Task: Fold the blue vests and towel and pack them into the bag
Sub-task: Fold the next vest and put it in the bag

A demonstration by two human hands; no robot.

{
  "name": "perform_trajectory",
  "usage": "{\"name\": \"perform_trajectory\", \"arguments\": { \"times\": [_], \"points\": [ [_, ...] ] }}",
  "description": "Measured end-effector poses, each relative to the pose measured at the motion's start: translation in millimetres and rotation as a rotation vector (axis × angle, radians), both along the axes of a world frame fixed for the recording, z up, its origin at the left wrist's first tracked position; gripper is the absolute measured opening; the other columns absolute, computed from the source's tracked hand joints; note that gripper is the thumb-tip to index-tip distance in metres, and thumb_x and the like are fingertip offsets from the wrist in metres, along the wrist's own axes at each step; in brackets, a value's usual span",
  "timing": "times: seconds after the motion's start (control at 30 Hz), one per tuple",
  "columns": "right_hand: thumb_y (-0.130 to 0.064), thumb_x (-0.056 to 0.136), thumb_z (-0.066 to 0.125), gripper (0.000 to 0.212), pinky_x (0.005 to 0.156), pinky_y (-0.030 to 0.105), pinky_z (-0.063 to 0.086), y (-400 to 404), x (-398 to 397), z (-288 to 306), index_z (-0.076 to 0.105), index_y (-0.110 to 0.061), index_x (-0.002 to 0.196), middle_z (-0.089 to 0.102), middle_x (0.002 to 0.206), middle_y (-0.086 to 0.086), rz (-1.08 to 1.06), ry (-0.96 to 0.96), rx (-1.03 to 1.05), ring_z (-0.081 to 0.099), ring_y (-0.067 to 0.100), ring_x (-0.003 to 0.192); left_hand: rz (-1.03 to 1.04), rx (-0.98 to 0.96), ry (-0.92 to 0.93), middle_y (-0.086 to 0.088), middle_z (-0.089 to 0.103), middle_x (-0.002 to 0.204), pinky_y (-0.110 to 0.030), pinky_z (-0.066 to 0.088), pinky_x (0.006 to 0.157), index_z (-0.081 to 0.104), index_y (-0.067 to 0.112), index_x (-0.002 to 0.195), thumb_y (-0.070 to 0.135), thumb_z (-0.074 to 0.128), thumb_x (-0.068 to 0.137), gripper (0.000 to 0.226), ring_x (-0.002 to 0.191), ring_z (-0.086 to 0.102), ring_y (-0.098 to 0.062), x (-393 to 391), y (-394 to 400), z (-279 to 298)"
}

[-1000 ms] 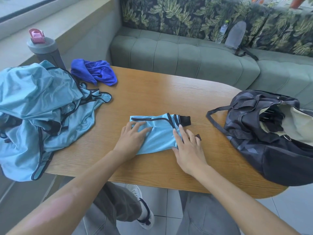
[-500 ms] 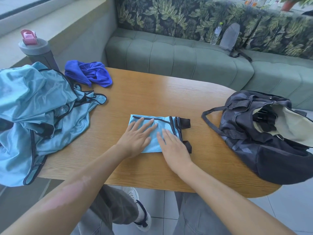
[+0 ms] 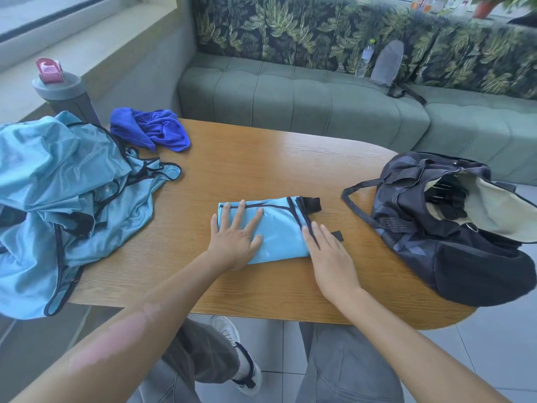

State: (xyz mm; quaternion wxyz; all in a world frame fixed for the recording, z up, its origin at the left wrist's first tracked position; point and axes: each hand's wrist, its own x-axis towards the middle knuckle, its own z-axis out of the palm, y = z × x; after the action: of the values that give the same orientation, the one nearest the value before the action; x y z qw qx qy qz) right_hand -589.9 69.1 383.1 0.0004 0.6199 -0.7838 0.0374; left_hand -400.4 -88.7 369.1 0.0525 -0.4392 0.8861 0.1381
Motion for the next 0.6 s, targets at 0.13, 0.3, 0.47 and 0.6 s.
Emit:
{"name": "perform_trajectory", "arguments": {
  "times": [0.13,0.3,0.47,0.6],
  "points": [
    [0.015,0.084,0.049,0.078,0.124,0.041,0.026,24.8,-17.5,5.5,0.032,-0.01,0.156,0.028,0.163,0.01,-0.14,-0.046,-0.105,0.021,0.026,0.152,0.111,-0.05,-0.121,-0.015,0.011,0.166,-0.058,0.011,0.116,0.0,0.041,0.161,0.068,0.018,0.1,0.069,0.146,0.017,-0.045,-3.8,17.0,14.9],
    [0.006,0.089,0.054,0.049,0.114,0.034,0.038,46.4,-20.4,-3.2,0.06,-0.01,0.135,0.058,0.138,0.003,-0.11,-0.185,-0.199,0.044,0.017,0.133,0.096,-0.329,-0.111,-0.007,0.05,0.121,-0.041,0.035,0.085,0.04,0.028,0.139,0.053,0.036,0.104,0.043,0.1,0.054,-0.031,7.9,3.9,31.0],
    [0.0,0.096,0.053,0.037,0.108,0.023,0.036,44.6,-0.2,4.0,0.065,-0.011,0.128,0.062,0.129,-0.003,-0.078,-0.315,-0.262,0.047,0.012,0.127,0.173,-0.18,0.043,-0.003,0.048,0.094,-0.036,0.04,0.063,0.044,0.016,0.108,0.035,0.053,0.103,0.022,0.08,0.051,-0.027,24.2,-0.6,37.8],
    [-0.001,0.095,0.054,0.034,0.107,0.022,0.034,37.0,15.5,7.5,0.065,-0.011,0.126,0.061,0.13,-0.004,-0.004,-0.345,-0.285,0.047,0.012,0.128,0.281,0.062,0.128,-0.003,0.053,0.083,-0.033,0.039,0.056,0.043,0.013,0.099,0.036,0.06,0.099,0.029,0.074,0.055,-0.025,33.0,21.9,43.2]
  ]
}}
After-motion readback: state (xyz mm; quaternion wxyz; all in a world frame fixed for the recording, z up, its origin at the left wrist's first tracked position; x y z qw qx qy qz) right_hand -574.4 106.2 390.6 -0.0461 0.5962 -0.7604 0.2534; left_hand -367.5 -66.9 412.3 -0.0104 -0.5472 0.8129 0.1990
